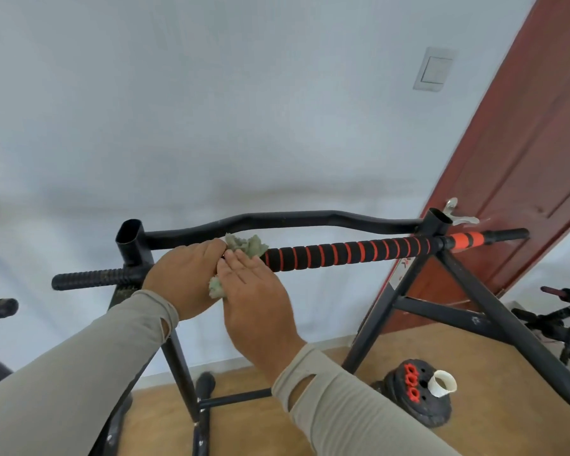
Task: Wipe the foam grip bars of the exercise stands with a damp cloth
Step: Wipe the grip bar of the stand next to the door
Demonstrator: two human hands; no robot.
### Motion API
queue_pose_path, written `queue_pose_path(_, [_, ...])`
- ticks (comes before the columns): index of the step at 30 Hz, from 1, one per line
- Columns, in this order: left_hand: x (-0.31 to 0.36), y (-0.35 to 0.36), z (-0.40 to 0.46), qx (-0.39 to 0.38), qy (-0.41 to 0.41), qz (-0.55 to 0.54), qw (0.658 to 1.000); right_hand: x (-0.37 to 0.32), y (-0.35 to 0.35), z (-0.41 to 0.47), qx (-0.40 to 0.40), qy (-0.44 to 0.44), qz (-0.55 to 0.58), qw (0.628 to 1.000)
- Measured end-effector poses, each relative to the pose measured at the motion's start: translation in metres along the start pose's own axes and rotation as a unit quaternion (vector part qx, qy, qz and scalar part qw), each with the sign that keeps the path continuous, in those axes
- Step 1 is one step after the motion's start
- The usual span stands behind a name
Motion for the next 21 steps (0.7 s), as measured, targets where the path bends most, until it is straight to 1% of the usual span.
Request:
queue_pose_path(3, [-0.008,0.0,0.004,-0.009,-0.057,-0.009,0.998,0.024,-0.005,-0.005,-0.027,-0.063,-0.064,0.996])
queue_pose_path(5, [-0.013,0.001,0.005,-0.025,-0.087,-0.015,0.996,0.067,-0.017,-0.015,-0.035,-0.055,-0.105,0.992])
queue_pose_path(7, [-0.014,0.002,0.004,-0.045,-0.105,-0.025,0.993,0.12,-0.035,-0.025,-0.03,-0.015,-0.15,0.988])
queue_pose_path(10, [-0.014,0.0,0.005,-0.072,-0.12,-0.026,0.99,0.201,-0.062,-0.041,-0.054,0.068,-0.22,0.972])
queue_pose_path(12, [-0.016,0.001,0.007,-0.084,-0.126,-0.024,0.988,0.254,-0.081,-0.053,-0.088,0.147,-0.248,0.954])
queue_pose_path(15, [-0.016,0.001,0.009,-0.085,-0.119,-0.016,0.989,0.316,-0.109,-0.068,-0.132,0.263,-0.254,0.921])
queue_pose_path(18, [-0.016,0.003,0.011,-0.095,-0.108,-0.014,0.99,0.343,-0.119,-0.076,-0.156,0.34,-0.244,0.895])
queue_pose_path(19, [-0.015,0.003,0.011,-0.099,-0.101,-0.012,0.99,0.34,-0.12,-0.076,-0.144,0.351,-0.237,0.894])
queue_pose_path(21, [-0.015,0.003,0.013,-0.098,-0.082,-0.009,0.992,0.319,-0.115,-0.074,-0.089,0.351,-0.207,0.909])
Point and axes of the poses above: each hand's wrist, its own z-axis towards the middle knuckle, its own y-axis out of the palm, x = y × z, the point moved 9 cm from there along z, towards the middle knuckle, and after that the axes turned 7 degrees about -z, right-handed, at the moved point
